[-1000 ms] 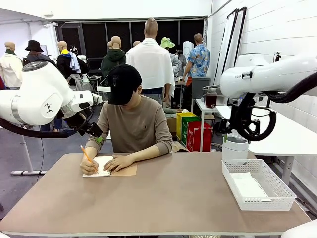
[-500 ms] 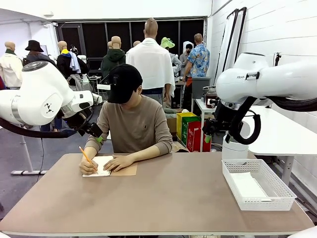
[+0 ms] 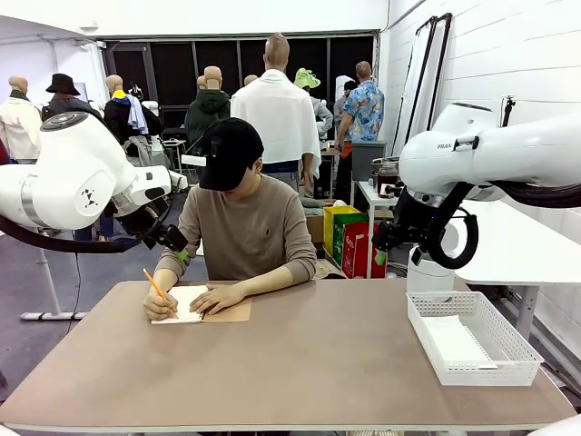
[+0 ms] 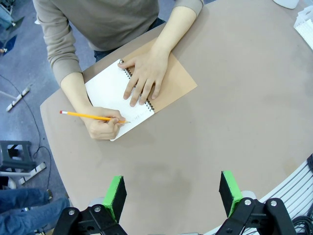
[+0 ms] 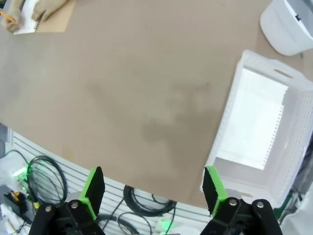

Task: Sort the paper based on its condition.
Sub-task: If a person hands you a paper, place it in the Organizing basket , and if it's crumpled, put it in the Trash can.

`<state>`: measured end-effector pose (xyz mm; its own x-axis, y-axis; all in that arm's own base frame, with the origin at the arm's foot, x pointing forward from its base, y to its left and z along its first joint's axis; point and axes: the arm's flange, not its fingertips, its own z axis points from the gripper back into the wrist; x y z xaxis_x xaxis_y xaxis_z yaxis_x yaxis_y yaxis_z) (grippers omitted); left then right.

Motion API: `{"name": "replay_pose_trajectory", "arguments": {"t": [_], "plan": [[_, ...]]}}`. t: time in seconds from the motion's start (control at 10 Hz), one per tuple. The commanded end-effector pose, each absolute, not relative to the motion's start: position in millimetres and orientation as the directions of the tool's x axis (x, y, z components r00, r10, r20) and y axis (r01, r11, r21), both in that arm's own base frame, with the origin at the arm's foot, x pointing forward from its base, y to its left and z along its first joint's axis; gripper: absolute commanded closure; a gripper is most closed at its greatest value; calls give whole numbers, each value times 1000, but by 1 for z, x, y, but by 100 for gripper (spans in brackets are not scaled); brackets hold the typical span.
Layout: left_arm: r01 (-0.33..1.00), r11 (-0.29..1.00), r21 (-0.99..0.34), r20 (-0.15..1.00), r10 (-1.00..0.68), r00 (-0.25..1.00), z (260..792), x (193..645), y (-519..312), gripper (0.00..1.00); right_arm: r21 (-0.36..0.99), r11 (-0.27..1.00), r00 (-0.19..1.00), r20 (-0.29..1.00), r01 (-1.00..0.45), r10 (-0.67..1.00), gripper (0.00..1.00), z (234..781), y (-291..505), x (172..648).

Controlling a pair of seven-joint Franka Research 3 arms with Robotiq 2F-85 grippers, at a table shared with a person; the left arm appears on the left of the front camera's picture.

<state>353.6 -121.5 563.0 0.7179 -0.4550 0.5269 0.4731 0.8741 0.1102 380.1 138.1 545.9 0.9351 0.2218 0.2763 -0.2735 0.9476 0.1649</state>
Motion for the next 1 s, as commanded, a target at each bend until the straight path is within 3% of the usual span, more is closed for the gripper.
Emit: {"name": "replay_pose_trajectory", "arguments": {"t": [0.0, 0.4, 0.9], "plan": [[474, 873, 113, 526, -457, 717, 563, 353, -120, 0, 168, 949, 937, 277, -268, 215, 0, 545, 135, 381], [474, 873, 113, 526, -457, 717, 563, 353, -120, 0, 141, 831, 750, 529, -538, 396, 0, 567, 163, 358], [474, 873, 113, 526, -457, 717, 563, 353, -120, 0, 50, 723, 543, 697, -689, 469, 0, 580, 176, 306]]}}
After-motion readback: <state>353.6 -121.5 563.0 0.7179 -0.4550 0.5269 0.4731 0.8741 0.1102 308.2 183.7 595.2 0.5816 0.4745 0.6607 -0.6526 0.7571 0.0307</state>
